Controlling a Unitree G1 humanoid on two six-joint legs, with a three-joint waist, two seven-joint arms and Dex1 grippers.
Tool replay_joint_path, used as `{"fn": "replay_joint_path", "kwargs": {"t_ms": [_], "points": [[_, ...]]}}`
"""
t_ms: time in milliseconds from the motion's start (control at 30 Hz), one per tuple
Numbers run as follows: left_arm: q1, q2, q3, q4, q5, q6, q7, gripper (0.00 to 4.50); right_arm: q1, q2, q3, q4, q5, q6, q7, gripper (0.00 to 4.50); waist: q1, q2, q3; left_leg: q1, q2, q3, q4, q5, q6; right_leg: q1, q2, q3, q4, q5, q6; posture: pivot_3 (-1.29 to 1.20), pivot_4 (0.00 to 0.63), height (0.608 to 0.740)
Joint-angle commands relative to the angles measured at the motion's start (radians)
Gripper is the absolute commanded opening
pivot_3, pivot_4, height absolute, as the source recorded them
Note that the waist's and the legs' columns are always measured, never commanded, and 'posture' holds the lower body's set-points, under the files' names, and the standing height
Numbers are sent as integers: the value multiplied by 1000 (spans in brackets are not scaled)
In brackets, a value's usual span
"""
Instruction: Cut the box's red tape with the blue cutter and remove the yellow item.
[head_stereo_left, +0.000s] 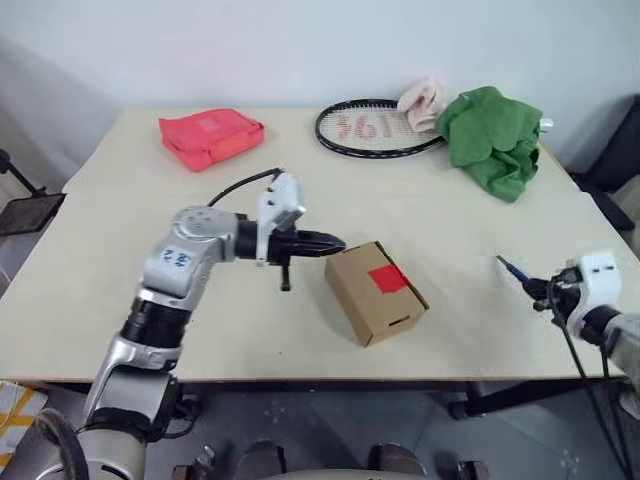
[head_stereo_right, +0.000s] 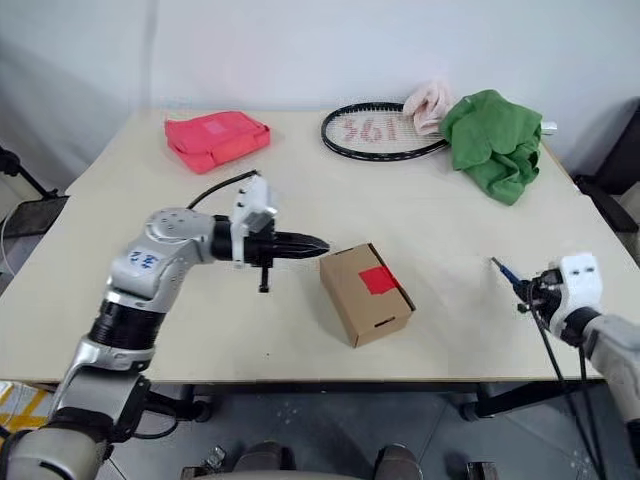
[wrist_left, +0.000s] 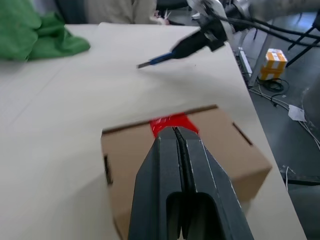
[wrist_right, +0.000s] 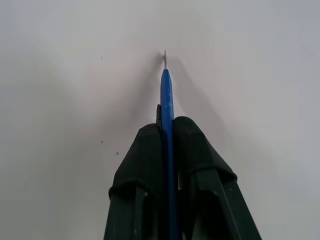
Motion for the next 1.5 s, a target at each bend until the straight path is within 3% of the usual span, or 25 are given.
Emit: {"fn": "replay_joint_path", "kwargs": {"t_ms": [33,133,333,367,500,633,733,833,1000,1267,1500], "points": [[36,27,69,-60,-51,13,13,0,-30,16,-61,19,-26,-36,62,1089,-2,0,0,2,0,0,-1,0,0,2,0,0,0,0,0,0,0,740],[101,35,100,-89,-69,20,39,0,-14,16,-89,-4,-33,-36,116,2097,-1,0,0,12,0,0,-5,0,0,12,0,0,-3,0,0,0,0,740],[274,31,181,-145,-127,28,96,0,100,2,-262,-182,0,-97,258,4250,2,2,-4,13,0,0,-6,0,0,13,0,-1,-6,0,0,0,0,740],[303,40,188,-148,-127,21,96,0,114,2,-291,-213,10,-110,288,4472,2,2,-4,13,0,0,-6,0,0,14,0,-1,-6,0,0,0,0,740],[396,71,213,-164,-136,5,96,0,167,1,-351,-395,108,-14,356,4472,1,1,-14,15,0,0,-9,0,0,14,0,-1,-7,0,0,0,0,740],[458,89,202,-207,-139,19,102,0,245,35,-263,-564,66,-29,399,3597,4,-7,-28,18,0,0,-11,0,0,16,0,-1,-6,0,0,0,0,740],[488,84,185,-225,-129,21,126,0,256,83,-164,-594,-38,-102,383,2556,3,-16,-36,20,0,0,-12,0,0,18,0,-1,-7,0,0,0,0,740],[514,64,151,-250,-115,14,155,0,221,164,-75,-533,-139,-174,338,1475,4,-17,-39,24,0,1,-13,-1,-1,23,0,-1,-10,0,0,0,0,740],[519,23,77,-260,-74,1,210,0,93,276,16,-363,-307,-273,210,37,-2,-15,-43,26,0,2,-14,-1,-2,24,0,0,-10,0,0,0,0,740],[450,-58,-13,-191,14,-14,310,0,-40,355,202,-204,-389,-251,275,37,-2,-10,-47,27,0,2,-15,-1,-2,24,1,0,-10,0,0,0,0,740],[379,-92,-109,-121,80,31,335,0,-39,335,284,-251,-361,-136,391,37,-2,-9,-48,28,0,2,-15,-1,-2,25,1,-1,-10,0,0,0,0,740]]}}
